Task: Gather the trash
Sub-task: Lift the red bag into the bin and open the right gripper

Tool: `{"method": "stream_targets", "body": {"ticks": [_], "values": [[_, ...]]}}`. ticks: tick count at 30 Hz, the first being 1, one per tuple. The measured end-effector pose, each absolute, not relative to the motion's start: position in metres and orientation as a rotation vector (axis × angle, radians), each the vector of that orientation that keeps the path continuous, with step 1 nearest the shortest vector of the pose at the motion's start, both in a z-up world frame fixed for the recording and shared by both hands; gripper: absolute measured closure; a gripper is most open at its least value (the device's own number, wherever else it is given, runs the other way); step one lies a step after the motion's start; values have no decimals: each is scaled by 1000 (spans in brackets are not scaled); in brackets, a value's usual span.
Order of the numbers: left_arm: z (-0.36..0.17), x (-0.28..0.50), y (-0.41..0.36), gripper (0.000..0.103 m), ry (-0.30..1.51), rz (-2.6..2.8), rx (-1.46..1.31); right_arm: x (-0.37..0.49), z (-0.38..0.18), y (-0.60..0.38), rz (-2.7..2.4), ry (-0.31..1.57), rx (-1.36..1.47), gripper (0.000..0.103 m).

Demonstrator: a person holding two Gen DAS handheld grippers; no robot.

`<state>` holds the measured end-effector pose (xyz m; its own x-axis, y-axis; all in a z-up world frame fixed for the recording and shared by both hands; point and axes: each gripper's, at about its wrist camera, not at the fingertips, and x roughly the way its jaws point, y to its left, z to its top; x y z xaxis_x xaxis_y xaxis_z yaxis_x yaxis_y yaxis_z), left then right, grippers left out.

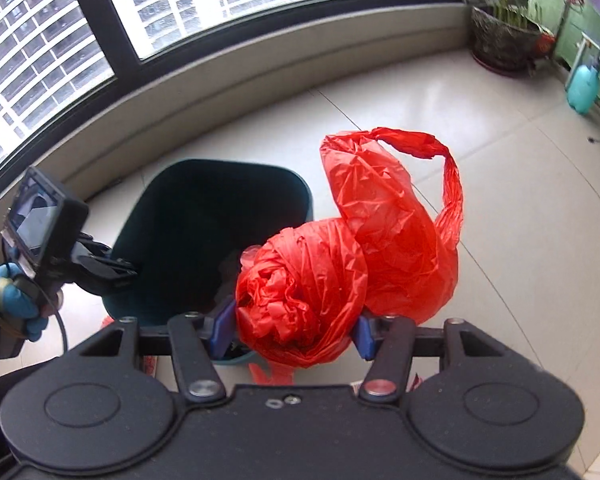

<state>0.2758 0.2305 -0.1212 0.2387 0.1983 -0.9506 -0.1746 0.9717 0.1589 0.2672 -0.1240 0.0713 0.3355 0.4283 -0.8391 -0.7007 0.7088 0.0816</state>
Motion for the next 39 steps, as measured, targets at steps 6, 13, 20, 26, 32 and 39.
{"method": "stream_targets", "body": {"ticks": [6, 13, 20, 26, 32, 39], "values": [[-121, 275, 233, 90, 1307, 249, 9, 275, 50, -59, 848, 1005, -394, 46], [-118, 274, 239, 90, 1303, 236, -13, 285, -2, -18, 900, 1025, -545, 46], [-115, 273, 243, 90, 1298, 229, -17, 284, -48, 7, 962, 1076, -700, 46], [-114, 272, 243, 90, 1293, 224, -13, 283, -70, 23, 958, 1103, -794, 46], [-115, 270, 244, 90, 1291, 218, -17, 287, -66, 15, 960, 1123, -796, 41], [-115, 270, 244, 90, 1290, 218, -16, 294, -45, 3, 946, 1102, -763, 28]]}}
